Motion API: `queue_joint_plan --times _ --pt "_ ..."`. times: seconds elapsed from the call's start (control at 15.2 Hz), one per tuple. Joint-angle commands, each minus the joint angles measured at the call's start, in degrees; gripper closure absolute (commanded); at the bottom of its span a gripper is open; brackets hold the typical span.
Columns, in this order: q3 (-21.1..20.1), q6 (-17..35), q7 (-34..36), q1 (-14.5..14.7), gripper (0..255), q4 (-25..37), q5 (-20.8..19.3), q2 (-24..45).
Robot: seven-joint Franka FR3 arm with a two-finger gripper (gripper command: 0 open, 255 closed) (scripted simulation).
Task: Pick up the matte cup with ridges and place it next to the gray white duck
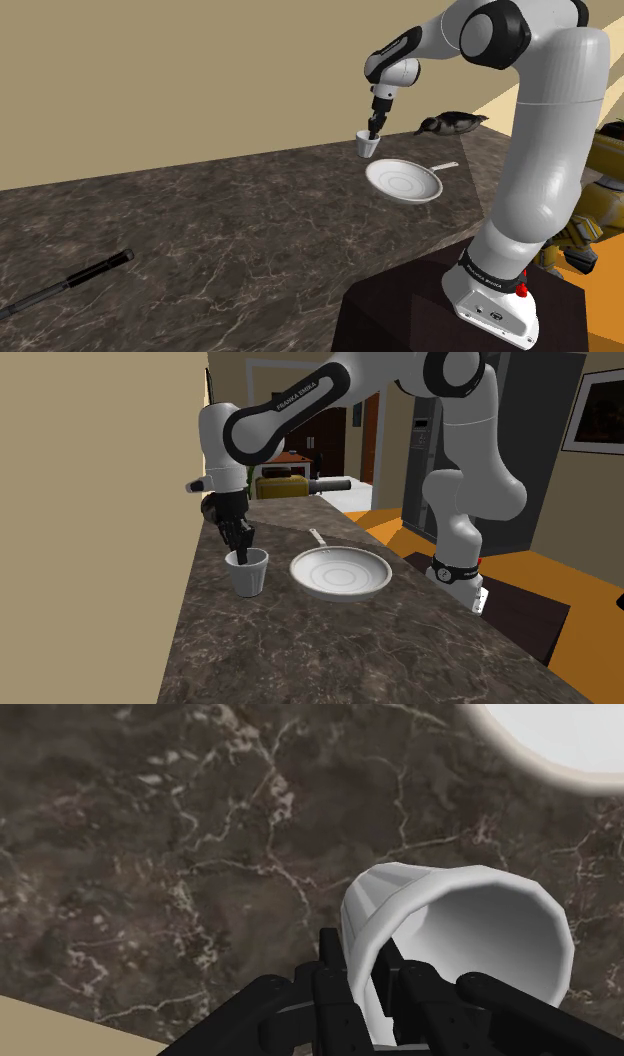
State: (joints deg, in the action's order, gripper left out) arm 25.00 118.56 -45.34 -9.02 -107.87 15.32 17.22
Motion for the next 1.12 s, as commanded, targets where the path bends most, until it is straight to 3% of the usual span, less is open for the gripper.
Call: queue_joint_plan --times 0.0,0.33,1.06 --pt "0.0 0.0 0.0 0.0 255 0.0 0.0 0.0" --pt "0.0 0.0 0.0 0.0 255 0.0 0.0 0.0" --pt "0.7 -7.2 2.1 0.4 255 4.2 -2.3 -3.4"
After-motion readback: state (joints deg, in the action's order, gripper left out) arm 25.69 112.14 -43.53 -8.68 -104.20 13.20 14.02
